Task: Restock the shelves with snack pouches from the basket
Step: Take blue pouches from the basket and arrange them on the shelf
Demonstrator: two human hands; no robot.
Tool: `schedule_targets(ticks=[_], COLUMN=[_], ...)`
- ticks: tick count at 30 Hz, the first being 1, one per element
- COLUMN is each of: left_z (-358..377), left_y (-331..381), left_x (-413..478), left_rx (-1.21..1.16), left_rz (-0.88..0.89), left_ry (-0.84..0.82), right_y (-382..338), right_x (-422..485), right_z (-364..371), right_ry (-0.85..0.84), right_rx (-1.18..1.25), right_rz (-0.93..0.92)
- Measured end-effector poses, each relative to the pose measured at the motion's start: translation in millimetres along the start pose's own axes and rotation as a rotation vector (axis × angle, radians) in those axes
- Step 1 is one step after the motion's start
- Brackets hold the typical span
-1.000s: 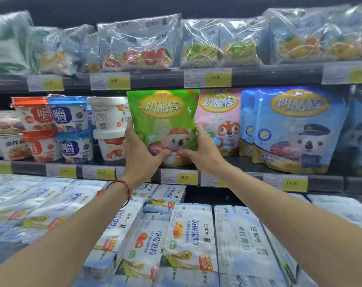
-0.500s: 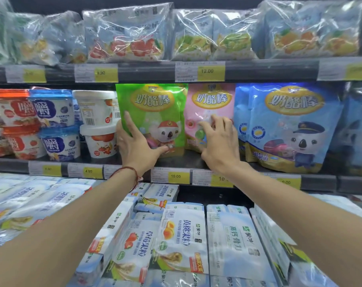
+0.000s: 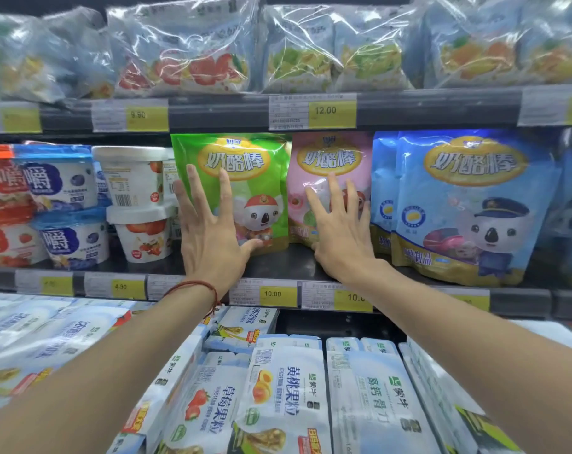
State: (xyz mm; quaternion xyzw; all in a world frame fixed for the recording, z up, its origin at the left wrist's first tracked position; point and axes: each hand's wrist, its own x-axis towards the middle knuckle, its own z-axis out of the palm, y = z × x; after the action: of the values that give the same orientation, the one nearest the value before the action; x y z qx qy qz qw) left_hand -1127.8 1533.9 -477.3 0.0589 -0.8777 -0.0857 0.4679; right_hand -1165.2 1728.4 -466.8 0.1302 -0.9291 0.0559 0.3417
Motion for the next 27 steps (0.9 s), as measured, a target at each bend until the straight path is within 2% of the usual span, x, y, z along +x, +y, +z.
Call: schedule_targets(ticks=[11, 20, 27], left_z=[13, 49, 69], left_y=[7, -9, -15], left_x=[9, 37, 50], left_rx=[-0.047, 0.022, 0.036], left_rz=[-0.022, -0.083, -0.05], left_ry=[-0.058, -0.117, -0.117], right_y=[-5, 1, 2], right_x=[15, 31, 44], right_z=[12, 34, 46], right_ry=[-0.058, 0.005, 0.006], right_rx=[0.058, 0.053, 0.056], right_rz=[0.05, 0.024, 0.025])
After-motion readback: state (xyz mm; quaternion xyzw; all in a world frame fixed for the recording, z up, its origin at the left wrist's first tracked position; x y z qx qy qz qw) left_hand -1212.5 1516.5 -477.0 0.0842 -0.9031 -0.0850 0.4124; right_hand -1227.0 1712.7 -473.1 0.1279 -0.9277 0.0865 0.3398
